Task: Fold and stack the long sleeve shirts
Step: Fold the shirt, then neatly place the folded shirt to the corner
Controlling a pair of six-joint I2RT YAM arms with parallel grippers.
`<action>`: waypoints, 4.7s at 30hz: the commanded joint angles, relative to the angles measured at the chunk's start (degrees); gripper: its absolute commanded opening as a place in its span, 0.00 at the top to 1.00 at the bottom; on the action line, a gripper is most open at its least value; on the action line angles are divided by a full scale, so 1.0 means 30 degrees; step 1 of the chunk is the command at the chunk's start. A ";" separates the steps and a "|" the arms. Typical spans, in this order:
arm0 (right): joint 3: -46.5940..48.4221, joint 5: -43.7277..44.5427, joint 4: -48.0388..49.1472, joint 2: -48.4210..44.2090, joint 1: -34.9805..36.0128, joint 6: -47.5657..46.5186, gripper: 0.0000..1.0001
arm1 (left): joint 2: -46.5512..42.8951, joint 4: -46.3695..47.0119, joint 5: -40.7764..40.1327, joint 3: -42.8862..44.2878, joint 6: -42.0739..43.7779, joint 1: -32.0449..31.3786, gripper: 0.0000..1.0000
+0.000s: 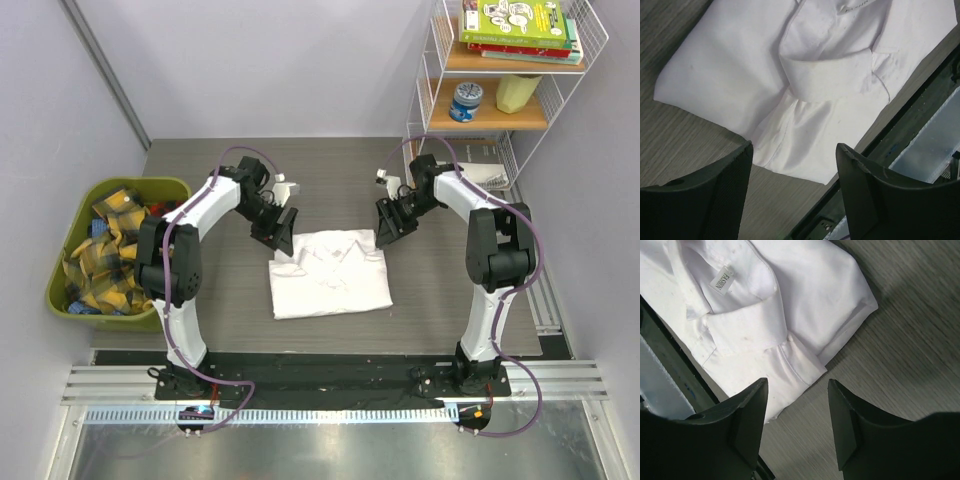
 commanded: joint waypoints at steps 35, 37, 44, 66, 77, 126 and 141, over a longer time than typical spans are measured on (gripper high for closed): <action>-0.1149 -0.0828 0.1800 0.1184 0.0468 0.1752 0.71 | 0.1442 0.0211 -0.2921 -0.1132 -0.0819 0.0054 0.41; -0.1120 -0.0799 0.1801 0.1126 0.0468 0.1810 0.76 | 0.1501 0.0211 -0.2777 -0.1103 -0.0878 0.0113 0.50; -0.1208 -0.1296 0.1975 -0.0454 0.0410 0.1663 0.99 | -0.0634 0.0649 -0.0930 -0.1249 -0.0526 0.0376 0.94; -0.0623 0.1194 0.7045 0.1916 -0.0118 0.3801 0.95 | 0.2732 0.4575 -0.5265 0.0244 -0.0584 0.1284 0.93; -0.0940 0.0842 0.4466 -0.4933 -0.0031 0.4504 0.15 | -0.4614 0.4518 -0.5349 -0.1066 -0.1610 0.0965 0.11; 0.8845 0.8548 0.5990 0.1957 0.4513 0.9810 0.03 | -0.2254 0.8502 -0.9366 -0.0841 -0.7937 -0.3810 0.16; 0.1344 0.7141 0.4759 -0.4936 0.2403 0.7435 0.02 | 0.4951 0.5166 -1.1740 0.4545 -0.2903 -0.1064 0.27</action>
